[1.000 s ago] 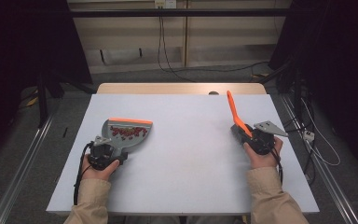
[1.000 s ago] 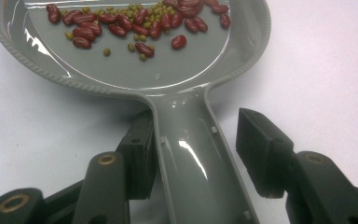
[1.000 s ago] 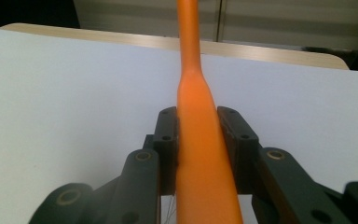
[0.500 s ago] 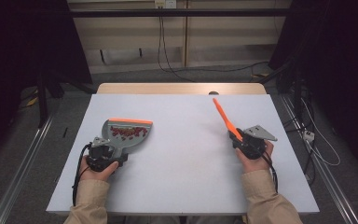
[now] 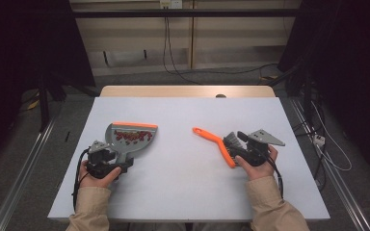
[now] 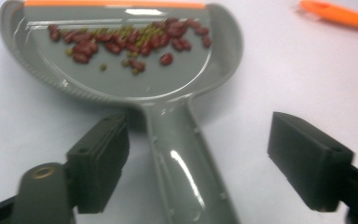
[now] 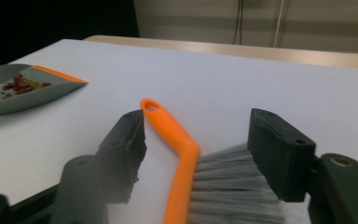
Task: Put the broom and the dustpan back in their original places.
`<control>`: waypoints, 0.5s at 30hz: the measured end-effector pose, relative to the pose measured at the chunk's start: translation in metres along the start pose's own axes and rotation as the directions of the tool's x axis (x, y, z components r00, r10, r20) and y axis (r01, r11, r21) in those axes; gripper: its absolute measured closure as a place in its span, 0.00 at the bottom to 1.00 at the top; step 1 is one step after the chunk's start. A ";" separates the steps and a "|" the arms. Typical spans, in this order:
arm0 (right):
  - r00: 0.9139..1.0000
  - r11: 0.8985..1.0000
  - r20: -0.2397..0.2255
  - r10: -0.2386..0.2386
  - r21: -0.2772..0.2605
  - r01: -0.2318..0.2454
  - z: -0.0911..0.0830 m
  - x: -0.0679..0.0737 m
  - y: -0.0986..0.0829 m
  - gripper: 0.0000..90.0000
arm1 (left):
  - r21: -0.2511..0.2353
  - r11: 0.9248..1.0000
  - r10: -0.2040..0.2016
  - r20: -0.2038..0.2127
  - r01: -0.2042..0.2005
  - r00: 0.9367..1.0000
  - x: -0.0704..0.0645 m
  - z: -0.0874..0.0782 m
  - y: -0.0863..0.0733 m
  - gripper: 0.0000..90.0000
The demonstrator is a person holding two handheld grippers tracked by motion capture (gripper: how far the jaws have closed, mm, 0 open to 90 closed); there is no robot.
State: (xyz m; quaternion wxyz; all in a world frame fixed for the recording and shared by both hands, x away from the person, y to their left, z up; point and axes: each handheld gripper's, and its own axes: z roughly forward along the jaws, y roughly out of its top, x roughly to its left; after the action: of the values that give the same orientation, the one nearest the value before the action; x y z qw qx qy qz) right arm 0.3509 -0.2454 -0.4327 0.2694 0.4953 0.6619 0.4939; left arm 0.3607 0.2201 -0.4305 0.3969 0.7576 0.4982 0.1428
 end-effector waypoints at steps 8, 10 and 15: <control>1.000 1.000 -0.023 -0.009 0.020 0.010 -0.012 -0.007 -0.008 0.28 | -0.096 0.993 0.067 0.055 -0.062 0.996 -0.002 -0.008 0.002 0.13; 0.999 0.999 -0.027 -0.017 0.030 0.018 -0.015 -0.008 -0.009 0.26 | -0.117 0.991 0.074 0.066 -0.066 0.995 -0.001 -0.010 0.002 0.12; 0.999 0.999 -0.047 -0.023 0.044 0.025 -0.022 -0.010 -0.014 0.23 | -0.167 0.982 0.103 0.096 -0.086 0.990 0.001 -0.015 0.001 0.11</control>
State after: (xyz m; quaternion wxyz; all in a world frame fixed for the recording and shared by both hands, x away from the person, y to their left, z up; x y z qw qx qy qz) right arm 0.3307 -0.2635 -0.4385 0.2485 0.4816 0.6849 0.4870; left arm 0.3522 0.2277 -0.4201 0.4754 0.7520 0.4270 0.1619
